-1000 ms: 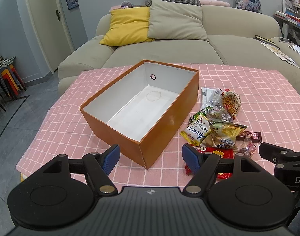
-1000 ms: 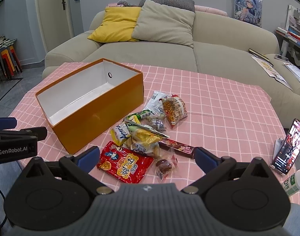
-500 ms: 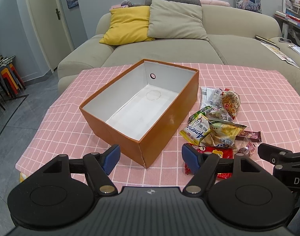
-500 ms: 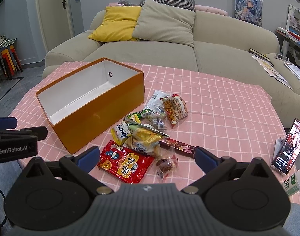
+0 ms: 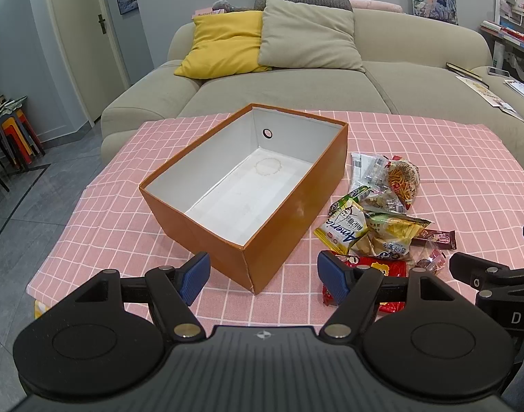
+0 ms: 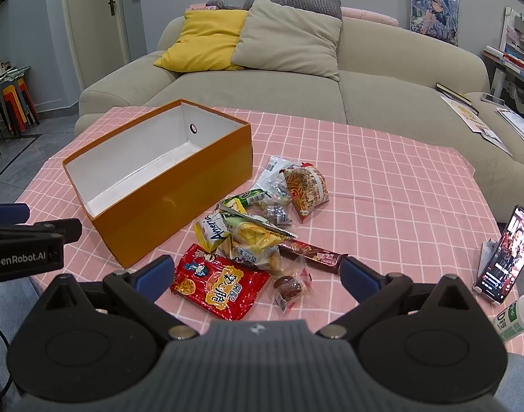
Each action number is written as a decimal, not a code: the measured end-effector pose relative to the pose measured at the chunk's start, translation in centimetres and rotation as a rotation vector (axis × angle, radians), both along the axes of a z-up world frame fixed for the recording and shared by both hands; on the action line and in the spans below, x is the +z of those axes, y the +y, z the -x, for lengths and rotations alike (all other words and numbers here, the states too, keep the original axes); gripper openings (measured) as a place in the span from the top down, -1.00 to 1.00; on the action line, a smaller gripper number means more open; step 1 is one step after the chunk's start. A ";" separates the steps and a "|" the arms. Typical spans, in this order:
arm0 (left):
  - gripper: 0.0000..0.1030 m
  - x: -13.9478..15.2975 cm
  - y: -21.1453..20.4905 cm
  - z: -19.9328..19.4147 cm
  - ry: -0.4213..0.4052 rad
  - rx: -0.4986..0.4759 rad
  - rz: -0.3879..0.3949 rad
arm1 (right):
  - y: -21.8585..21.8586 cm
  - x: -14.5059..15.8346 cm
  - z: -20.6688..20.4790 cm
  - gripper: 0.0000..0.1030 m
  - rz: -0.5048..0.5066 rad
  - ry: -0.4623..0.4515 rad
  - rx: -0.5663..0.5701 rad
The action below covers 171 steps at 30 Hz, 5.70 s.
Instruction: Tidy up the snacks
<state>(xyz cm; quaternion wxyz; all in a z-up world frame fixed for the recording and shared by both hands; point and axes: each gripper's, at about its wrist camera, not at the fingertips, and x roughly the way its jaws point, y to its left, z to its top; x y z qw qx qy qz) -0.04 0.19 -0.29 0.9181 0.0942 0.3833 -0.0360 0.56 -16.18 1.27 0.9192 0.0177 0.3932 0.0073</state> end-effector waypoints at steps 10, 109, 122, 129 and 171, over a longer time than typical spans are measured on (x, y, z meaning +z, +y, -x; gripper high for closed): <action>-0.61 0.3 -0.1 0.0 0.001 -0.007 0.008 | 0.0 0.0 0.0 -0.93 -0.001 -0.003 0.001; -0.75 -13.5 -12.2 -7.7 0.438 -1.100 -0.419 | -4.3 -13.1 -6.4 0.19 -0.069 0.357 0.116; -0.94 -16.5 -13.6 -10.1 0.569 -1.168 -0.377 | -4.6 -13.4 -7.0 0.19 -0.089 0.359 0.135; -0.96 -17.6 -13.0 -9.1 0.596 -1.187 -0.406 | -4.7 -13.7 -7.3 0.19 -0.111 0.355 0.135; -0.63 -9.5 -6.0 -6.8 0.382 -0.416 -0.149 | -2.5 -8.9 -6.1 0.27 -0.088 0.209 0.180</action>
